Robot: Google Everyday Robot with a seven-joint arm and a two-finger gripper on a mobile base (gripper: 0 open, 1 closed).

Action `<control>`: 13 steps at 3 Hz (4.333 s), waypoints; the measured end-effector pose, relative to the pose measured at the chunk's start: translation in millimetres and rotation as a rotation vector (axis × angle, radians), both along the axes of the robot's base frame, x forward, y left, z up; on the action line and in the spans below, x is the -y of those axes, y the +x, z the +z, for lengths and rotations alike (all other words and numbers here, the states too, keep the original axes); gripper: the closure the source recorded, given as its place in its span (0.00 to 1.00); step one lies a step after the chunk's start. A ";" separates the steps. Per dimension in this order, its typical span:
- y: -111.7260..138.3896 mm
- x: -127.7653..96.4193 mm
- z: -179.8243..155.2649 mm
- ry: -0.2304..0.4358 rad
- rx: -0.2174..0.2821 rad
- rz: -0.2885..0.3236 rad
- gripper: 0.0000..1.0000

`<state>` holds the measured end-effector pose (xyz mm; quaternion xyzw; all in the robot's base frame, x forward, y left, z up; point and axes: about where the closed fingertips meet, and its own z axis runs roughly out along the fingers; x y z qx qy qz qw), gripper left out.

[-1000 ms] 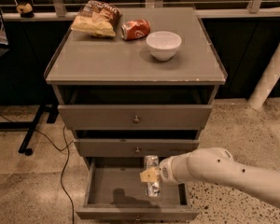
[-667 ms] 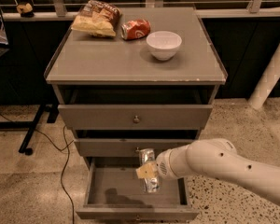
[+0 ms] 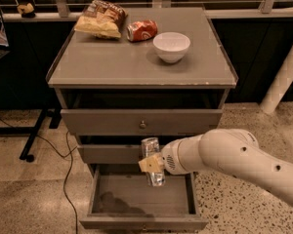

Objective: Pick redbull can from bottom drawer and place on counter

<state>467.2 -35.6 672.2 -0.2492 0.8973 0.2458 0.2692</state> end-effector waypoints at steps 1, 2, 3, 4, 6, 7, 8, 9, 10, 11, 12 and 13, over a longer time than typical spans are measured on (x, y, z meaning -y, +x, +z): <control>0.0 -0.1 0.1 0.000 0.000 0.000 1.00; -3.2 -11.4 17.3 0.008 0.049 0.022 1.00; 6.9 -28.5 50.1 -0.004 0.120 0.070 1.00; 36.3 -43.4 77.7 -0.008 0.167 0.100 1.00; 112.5 -80.1 131.0 0.003 0.228 0.128 1.00; 109.0 -85.3 136.7 0.001 0.245 0.121 1.00; 114.0 -97.9 162.4 -0.013 0.307 0.139 1.00; 129.9 -114.0 193.3 -0.045 0.365 0.167 1.00; 151.9 -128.8 219.0 -0.078 0.406 0.175 1.00; 194.9 -142.0 241.4 -0.096 0.443 0.131 1.00; 194.9 -142.0 241.4 -0.096 0.443 0.130 1.00; 205.2 -136.8 239.9 -0.097 0.452 0.090 1.00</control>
Offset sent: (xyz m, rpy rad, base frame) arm -0.0075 0.0249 0.0418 0.0232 -0.1173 0.0459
